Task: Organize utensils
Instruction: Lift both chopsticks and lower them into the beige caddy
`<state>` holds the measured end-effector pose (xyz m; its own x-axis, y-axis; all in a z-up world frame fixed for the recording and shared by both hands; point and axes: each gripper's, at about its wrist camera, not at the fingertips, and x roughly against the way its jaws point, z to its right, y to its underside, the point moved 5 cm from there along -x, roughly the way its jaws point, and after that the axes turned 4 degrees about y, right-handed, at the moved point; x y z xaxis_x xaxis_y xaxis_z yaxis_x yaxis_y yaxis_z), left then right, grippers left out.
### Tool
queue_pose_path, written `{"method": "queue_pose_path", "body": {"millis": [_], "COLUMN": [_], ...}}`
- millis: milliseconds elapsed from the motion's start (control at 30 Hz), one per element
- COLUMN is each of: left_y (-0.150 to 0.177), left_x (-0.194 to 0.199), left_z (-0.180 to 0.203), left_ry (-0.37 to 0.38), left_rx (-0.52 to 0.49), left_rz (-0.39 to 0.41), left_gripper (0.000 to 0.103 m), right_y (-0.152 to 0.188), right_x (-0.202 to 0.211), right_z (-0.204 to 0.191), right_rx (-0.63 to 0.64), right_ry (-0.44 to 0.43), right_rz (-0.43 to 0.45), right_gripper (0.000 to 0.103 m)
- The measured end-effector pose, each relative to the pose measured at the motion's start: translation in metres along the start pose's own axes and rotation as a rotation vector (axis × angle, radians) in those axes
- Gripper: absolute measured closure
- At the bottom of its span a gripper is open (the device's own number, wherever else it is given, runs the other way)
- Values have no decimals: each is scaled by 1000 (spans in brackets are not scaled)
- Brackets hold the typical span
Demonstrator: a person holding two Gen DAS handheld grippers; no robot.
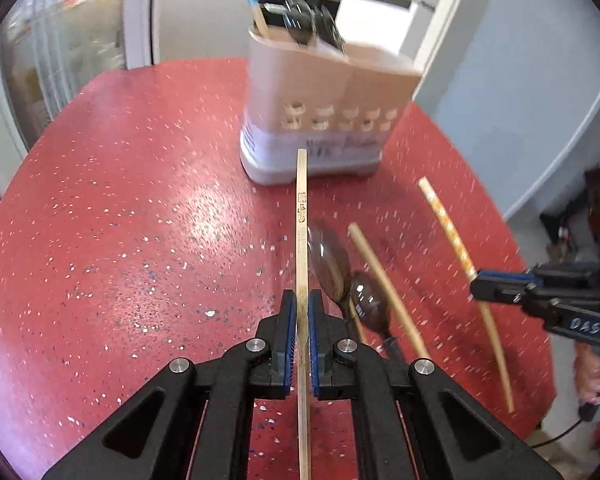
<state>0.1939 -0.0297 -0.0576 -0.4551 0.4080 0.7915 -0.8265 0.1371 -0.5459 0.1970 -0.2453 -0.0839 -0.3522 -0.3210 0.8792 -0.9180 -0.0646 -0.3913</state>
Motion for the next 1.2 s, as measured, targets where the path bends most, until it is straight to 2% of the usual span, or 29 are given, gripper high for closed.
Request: {"method": "queue_pose_path", "body": {"millis": [300,600,933,1200], "left_y": [-1,-38,-107,-168], "left_x": [18,52,88,88], "left_z": [-12,-15,-7,-10], "left_ry": [28,50,31,-15], "left_rx": [67,122,113,98], "left_rz": [62,209,393,480], "left_gripper": [69,69,69,69], "right_y": [0,-15,-73,-144], "right_x": [13,29,73,91], "right_z": [6,-8,-20,-27], "right_rx": [-40,-50,-28,-18], "right_ry": [-24,-53,-65,-58], "right_rz": [26,98,276,390], "right_gripper": [95,95,95,95]}}
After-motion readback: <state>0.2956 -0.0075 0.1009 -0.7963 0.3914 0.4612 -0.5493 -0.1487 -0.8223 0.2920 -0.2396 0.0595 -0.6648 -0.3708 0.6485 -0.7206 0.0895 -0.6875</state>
